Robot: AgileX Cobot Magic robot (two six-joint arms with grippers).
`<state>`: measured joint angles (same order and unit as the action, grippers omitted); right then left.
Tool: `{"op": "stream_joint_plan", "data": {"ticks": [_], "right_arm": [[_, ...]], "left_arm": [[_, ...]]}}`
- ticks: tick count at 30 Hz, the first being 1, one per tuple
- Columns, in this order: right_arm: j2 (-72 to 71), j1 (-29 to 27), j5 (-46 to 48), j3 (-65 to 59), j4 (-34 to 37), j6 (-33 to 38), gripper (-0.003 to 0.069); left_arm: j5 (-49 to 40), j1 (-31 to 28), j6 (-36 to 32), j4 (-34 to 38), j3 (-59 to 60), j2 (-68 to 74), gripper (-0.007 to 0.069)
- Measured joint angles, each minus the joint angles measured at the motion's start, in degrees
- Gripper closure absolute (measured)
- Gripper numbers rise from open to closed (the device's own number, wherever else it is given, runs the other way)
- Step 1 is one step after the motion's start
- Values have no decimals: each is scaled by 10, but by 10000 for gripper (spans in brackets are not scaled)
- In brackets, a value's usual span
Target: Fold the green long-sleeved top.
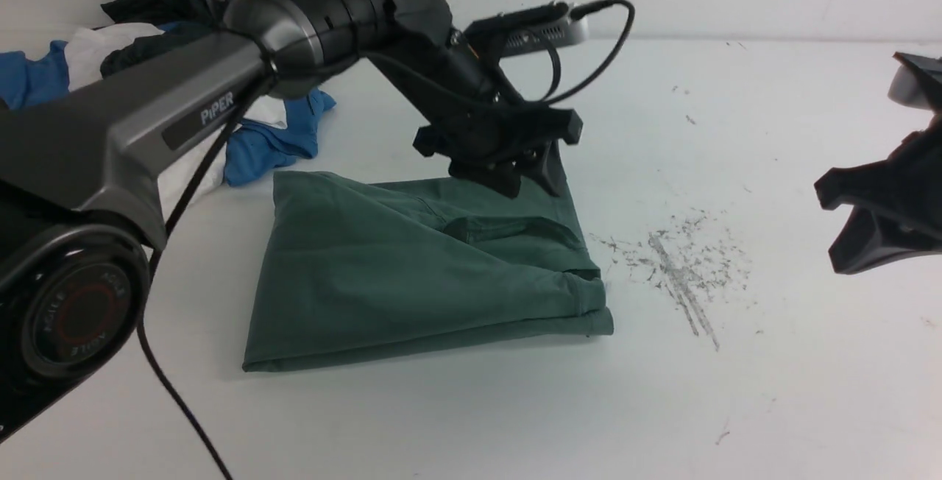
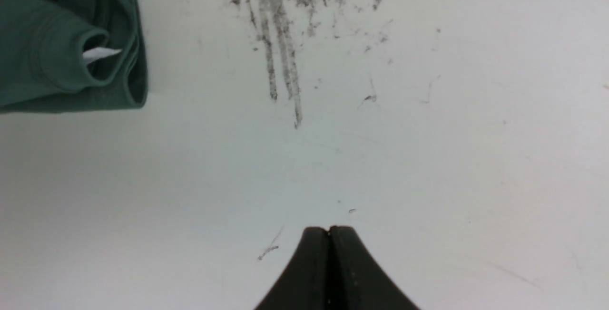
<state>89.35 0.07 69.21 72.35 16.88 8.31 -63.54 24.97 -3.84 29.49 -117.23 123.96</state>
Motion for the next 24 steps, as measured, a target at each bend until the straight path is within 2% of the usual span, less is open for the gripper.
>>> {"op": "stream_joint_plan", "data": {"ticks": [3,6,8,10,14,19,24], "right_arm": [[-4,0,9,0,18,15,668],[-9,0,12,0,27,22,668],[-20,0,12,0,29,26,668],[-42,0,12,-2,29,29,668],[-136,0,12,-27,26,31,668],[-297,0,4,-108,20,32,668],[-502,0,-154,-272,19,48,668]], "left_arm": [[-55,-16,0,0,-57,0,239],[-70,-42,0,-1,-118,-3,277],[-72,-64,1,-3,-140,-17,340],[-74,-84,5,-6,-143,-40,438],[-75,-115,6,-15,-112,-104,595],[-79,-122,-18,-55,-31,-178,629],[-86,-122,-30,-97,24,-210,629]]}}
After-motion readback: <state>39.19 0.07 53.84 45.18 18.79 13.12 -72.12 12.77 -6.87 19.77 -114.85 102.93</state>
